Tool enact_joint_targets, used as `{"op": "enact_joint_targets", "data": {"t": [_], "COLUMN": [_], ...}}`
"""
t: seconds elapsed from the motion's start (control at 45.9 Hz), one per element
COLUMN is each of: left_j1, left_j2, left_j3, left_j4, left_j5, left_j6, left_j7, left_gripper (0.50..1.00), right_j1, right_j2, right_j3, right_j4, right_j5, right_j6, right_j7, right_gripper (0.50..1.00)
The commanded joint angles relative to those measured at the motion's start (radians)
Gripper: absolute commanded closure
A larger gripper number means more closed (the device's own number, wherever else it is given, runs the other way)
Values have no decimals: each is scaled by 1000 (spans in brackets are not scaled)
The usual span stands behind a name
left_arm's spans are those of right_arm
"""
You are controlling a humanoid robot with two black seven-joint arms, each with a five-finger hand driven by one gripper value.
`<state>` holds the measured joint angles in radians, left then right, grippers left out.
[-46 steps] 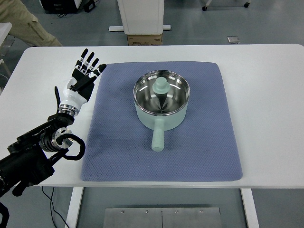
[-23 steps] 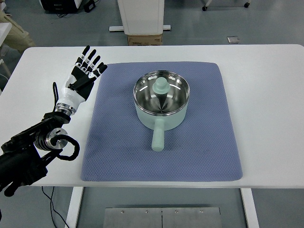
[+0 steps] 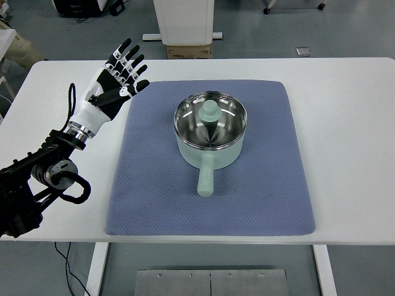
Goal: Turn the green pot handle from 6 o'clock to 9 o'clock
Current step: 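Reach the left hand over the mat toward the green saucepan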
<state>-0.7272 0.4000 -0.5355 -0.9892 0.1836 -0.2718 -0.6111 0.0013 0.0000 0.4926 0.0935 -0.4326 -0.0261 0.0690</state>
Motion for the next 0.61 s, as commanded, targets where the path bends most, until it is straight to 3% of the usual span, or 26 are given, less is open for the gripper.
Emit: {"op": "enact_joint_targets", "data": {"t": [0.0,0.588], "left_j1": [0,0], "left_j2": [11,42], "left_j3": [-1,-8], "left_j4": [-22,-124], "left_j5": [17,209], "left_j6": [-26,-55], "left_j7": [0,0], "left_gripper": [500,500], "right_j1": [0,0], "right_j2": [0,0], "right_j3": [0,0], "right_j4": [0,0], "right_j5": [0,0], "right_j6": [0,0], "right_j7": [0,0], "right_gripper": [500,500]}}
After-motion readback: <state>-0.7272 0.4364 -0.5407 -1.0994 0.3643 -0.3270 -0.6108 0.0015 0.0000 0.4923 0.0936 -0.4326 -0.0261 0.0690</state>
